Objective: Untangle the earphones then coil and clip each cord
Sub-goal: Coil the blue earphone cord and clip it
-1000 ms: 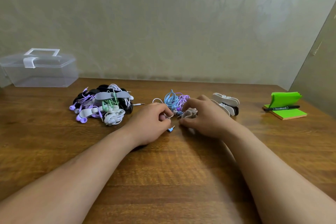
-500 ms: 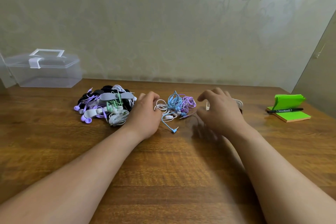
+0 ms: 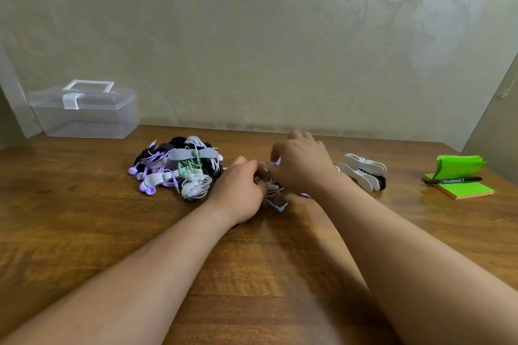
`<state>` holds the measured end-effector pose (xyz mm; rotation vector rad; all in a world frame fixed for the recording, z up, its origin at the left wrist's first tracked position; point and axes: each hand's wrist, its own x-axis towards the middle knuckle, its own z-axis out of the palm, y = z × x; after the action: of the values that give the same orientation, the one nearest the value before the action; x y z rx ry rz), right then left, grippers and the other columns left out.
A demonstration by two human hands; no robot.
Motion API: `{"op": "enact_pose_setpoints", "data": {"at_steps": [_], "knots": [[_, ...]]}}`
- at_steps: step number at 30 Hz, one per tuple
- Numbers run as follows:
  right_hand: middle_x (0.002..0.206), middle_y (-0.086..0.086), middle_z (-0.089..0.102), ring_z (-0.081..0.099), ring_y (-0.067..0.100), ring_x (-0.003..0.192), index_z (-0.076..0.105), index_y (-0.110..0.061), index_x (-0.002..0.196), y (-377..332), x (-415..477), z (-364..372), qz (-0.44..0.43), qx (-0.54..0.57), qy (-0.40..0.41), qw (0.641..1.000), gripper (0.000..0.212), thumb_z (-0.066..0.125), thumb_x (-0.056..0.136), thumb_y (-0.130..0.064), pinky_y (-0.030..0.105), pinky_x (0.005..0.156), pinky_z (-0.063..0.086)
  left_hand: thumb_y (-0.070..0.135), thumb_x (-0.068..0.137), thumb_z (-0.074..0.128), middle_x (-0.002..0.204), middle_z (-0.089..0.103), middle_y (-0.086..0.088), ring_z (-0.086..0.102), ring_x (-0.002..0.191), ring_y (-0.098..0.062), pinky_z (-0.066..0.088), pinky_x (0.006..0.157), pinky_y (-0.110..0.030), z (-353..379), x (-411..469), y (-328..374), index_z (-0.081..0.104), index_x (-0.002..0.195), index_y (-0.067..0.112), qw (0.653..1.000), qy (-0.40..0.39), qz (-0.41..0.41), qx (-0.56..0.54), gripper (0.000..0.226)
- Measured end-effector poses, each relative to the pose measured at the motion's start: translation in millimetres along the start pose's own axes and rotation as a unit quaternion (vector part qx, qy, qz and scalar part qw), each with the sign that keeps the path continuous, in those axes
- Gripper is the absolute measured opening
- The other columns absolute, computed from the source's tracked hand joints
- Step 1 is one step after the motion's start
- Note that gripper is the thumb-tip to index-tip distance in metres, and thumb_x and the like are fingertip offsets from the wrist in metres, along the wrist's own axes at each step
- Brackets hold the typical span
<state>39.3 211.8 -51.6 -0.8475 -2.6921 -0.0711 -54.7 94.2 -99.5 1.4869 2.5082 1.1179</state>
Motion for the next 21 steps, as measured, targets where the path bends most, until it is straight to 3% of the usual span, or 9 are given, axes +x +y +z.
{"op": "enact_pose_setpoints", "data": {"at_steps": [3,6,9,13,16,18,20,21], "knots": [[0.125,0.009,0.057,0.051,0.031,0.120,0.068,-0.018,0.119,-3.9,3.6,5.0,0.027,-0.061,-0.056,0.996,0.039,0.063,0.095,-0.048,0.044,0.099,0.044,0.022,0.098,0.058,0.112,0.052,0.003,0.058,0.099,-0.020,0.052,0.090,-0.043,-1.8,-1.1,-1.0,0.068,0.105,0.020,1.000,-0.003,-0.008,0.001,0.013],[0.124,0.009,0.059,0.053,0.031,0.119,0.069,-0.017,0.115,-1.3,6.8,11.8,0.044,-0.029,-0.035,0.998,0.028,0.062,0.096,-0.036,0.044,0.097,0.045,0.023,0.099,0.057,0.114,0.052,0.004,0.058,0.100,-0.019,0.052,0.089,-0.040,-1.9,-2.8,-2.6,0.067,0.107,0.020,1.000,-0.005,-0.010,-0.001,0.013],[0.119,0.008,0.058,0.051,0.031,0.116,0.074,-0.019,0.107,5.4,7.9,2.9,0.066,0.047,0.060,0.995,0.026,0.058,0.097,-0.036,0.043,0.094,0.043,0.024,0.099,0.058,0.116,0.053,0.004,0.059,0.103,-0.019,0.052,0.093,-0.041,-3.2,-1.1,0.0,0.064,0.113,0.021,1.000,0.004,-0.014,-0.012,0.015],[0.111,0.003,0.062,0.054,0.024,0.111,0.075,-0.023,0.093,19.8,-1.1,-31.1,0.086,0.245,0.185,0.948,0.020,0.062,0.095,-0.038,0.041,0.094,0.045,0.026,0.098,0.060,0.127,0.050,-0.001,0.057,0.114,-0.023,0.048,0.100,-0.041,-2.5,1.3,-2.8,0.055,0.132,0.018,0.998,0.051,-0.020,-0.036,0.035],[0.090,0.012,0.068,0.063,0.020,0.090,0.069,-0.012,0.087,22.4,-21.5,-54.7,0.093,0.398,0.210,0.888,0.021,0.059,0.097,-0.027,0.044,0.081,0.050,0.022,0.099,0.061,0.128,0.052,-0.004,0.056,0.114,-0.023,0.046,0.101,-0.038,-7.1,3.1,-0.3,0.056,0.133,0.013,0.986,0.143,0.020,-0.082,0.036],[0.094,0.016,0.072,0.070,0.028,0.093,0.066,-0.010,0.086,22.4,-35.8,-65.4,0.123,0.542,0.210,0.804,0.021,0.053,0.100,-0.018,0.048,0.084,0.057,0.026,0.100,0.059,0.121,0.060,0.001,0.058,0.108,-0.018,0.048,0.098,-0.037,-11.7,0.9,8.3,0.060,0.126,0.018,0.969,0.172,0.053,-0.167,0.027],[0.105,0.026,0.070,0.074,0.037,0.096,0.063,-0.007,0.087,20.5,-49.6,-68.2,0.149,0.672,0.180,0.703,0.021,0.049,0.102,-0.012,0.048,0.083,0.062,0.046,0.098,0.055,0.113,0.069,0.007,0.063,0.106,-0.014,0.050,0.096,-0.034,-17.0,-7.4,22.0,0.064,0.120,0.027,0.948,0.116,0.058,-0.291,0.030],[0.106,0.030,0.068,0.076,0.036,0.089,0.061,-0.005,0.090,19.4,-55.0,-65.5,0.158,0.701,0.162,0.677,0.020,0.047,0.103,-0.011,0.044,0.075,0.063,0.055,0.096,0.052,0.110,0.072,0.007,0.066,0.102,-0.016,0.051,0.094,-0.034,-18.4,-11.2,28.0,0.065,0.119,0.029,0.933,0.072,0.054,-0.349,0.038]]}}
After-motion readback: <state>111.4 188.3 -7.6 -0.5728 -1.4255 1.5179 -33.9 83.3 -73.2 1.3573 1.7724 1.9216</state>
